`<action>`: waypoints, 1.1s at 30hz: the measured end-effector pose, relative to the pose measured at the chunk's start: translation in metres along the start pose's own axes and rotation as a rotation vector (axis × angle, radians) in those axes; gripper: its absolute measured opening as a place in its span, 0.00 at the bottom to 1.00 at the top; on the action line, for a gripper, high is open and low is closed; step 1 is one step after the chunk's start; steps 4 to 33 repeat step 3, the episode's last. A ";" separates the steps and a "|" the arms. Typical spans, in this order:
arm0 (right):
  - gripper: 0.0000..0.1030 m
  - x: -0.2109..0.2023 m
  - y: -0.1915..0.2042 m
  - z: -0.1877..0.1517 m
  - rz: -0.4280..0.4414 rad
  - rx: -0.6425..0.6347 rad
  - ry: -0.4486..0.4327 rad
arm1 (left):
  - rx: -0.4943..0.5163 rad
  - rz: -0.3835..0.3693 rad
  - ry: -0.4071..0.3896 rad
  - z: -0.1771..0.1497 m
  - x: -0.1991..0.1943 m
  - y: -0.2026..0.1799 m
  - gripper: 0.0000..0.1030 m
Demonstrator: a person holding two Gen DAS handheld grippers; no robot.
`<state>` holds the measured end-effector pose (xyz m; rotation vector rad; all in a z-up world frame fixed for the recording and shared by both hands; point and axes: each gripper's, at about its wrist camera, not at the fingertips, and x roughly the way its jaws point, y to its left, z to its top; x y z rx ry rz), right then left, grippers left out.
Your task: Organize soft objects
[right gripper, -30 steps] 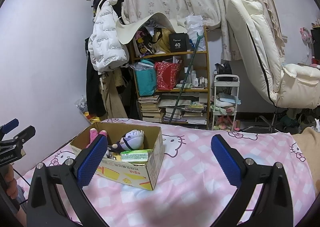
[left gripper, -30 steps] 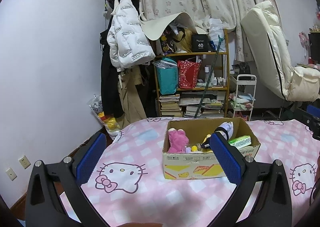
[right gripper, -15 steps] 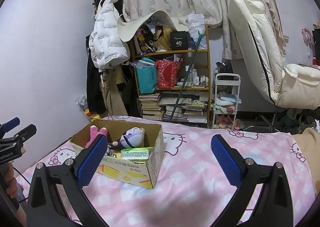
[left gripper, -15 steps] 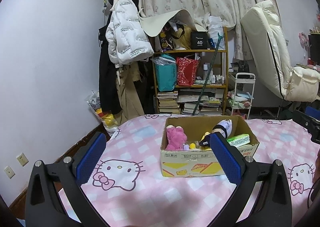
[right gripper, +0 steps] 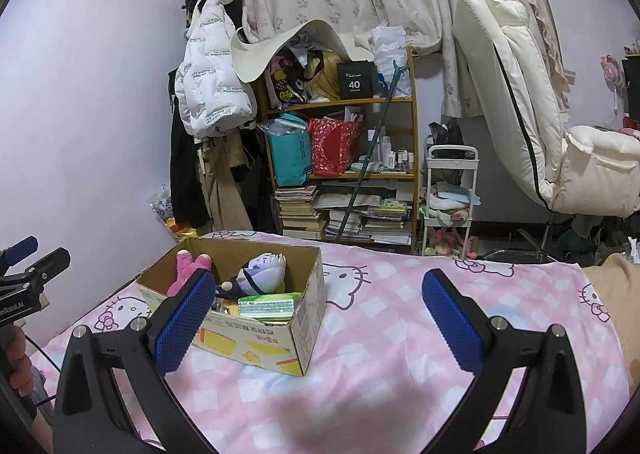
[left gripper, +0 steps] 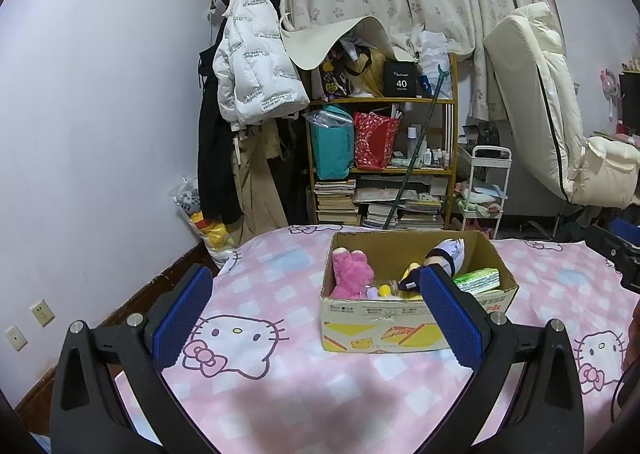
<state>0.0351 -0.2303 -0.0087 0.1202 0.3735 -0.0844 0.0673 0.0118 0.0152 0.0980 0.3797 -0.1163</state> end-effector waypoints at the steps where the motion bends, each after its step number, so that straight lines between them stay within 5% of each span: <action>1: 1.00 0.000 0.000 0.000 0.001 -0.001 0.001 | 0.001 0.001 0.001 0.001 0.001 0.000 0.99; 33: 1.00 0.000 0.000 0.000 -0.002 0.000 0.000 | 0.000 0.000 0.002 0.001 0.001 0.000 0.99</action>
